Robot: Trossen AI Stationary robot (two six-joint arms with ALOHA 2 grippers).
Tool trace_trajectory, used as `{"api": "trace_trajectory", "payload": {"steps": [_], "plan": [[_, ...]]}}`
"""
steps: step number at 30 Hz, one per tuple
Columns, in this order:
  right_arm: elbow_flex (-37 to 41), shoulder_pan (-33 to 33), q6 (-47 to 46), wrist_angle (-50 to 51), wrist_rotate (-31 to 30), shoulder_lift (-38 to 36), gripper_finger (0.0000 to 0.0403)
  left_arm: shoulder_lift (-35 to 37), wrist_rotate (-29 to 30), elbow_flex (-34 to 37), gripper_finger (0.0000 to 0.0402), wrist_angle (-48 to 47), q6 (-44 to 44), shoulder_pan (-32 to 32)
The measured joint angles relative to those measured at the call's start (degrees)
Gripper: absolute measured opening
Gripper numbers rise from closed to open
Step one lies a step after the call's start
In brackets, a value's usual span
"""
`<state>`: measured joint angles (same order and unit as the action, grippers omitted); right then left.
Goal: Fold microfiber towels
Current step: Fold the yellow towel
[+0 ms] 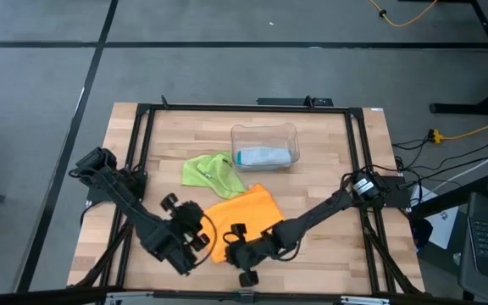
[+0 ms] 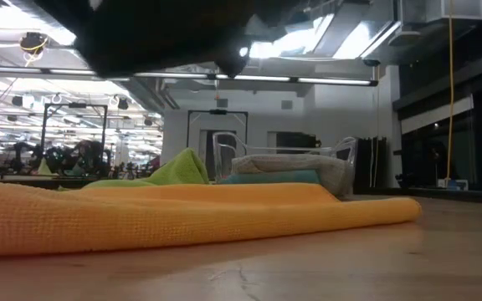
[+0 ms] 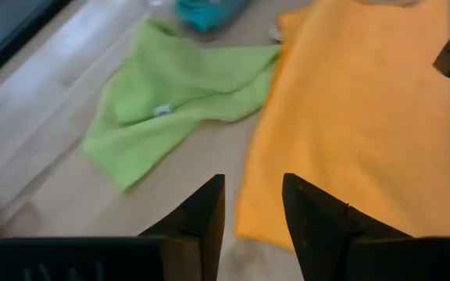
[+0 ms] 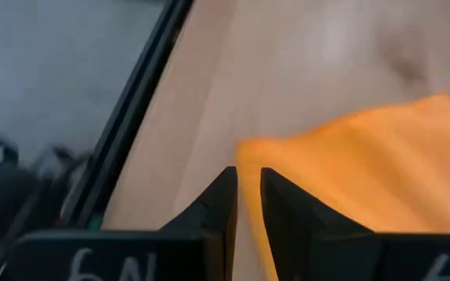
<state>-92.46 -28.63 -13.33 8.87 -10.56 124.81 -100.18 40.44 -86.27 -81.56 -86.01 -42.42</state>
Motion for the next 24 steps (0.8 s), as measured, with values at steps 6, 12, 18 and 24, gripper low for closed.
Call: {"api": "trace_trajectory", "payload": {"steps": [6,12,18,24], "plan": [[3.94,2.96,-9.31,-7.4,-0.83,1.45,0.0062,0.0,1.51,-0.16,0.0122,-8.56,-10.91,-2.61],[3.16,4.5,-11.91,-7.43,2.65,4.88,0.0062,0.0,2.11,-0.16,0.0122,-8.35,-11.11,-2.69],[3.05,4.41,-12.23,1.32,8.88,5.33,0.0062,0.0,2.15,-0.16,0.0122,-8.4,-10.94,-2.49],[2.7,4.7,-11.43,16.46,13.66,3.25,0.0062,0.0,2.15,-0.16,0.0122,-8.44,-10.92,-2.51]]}}
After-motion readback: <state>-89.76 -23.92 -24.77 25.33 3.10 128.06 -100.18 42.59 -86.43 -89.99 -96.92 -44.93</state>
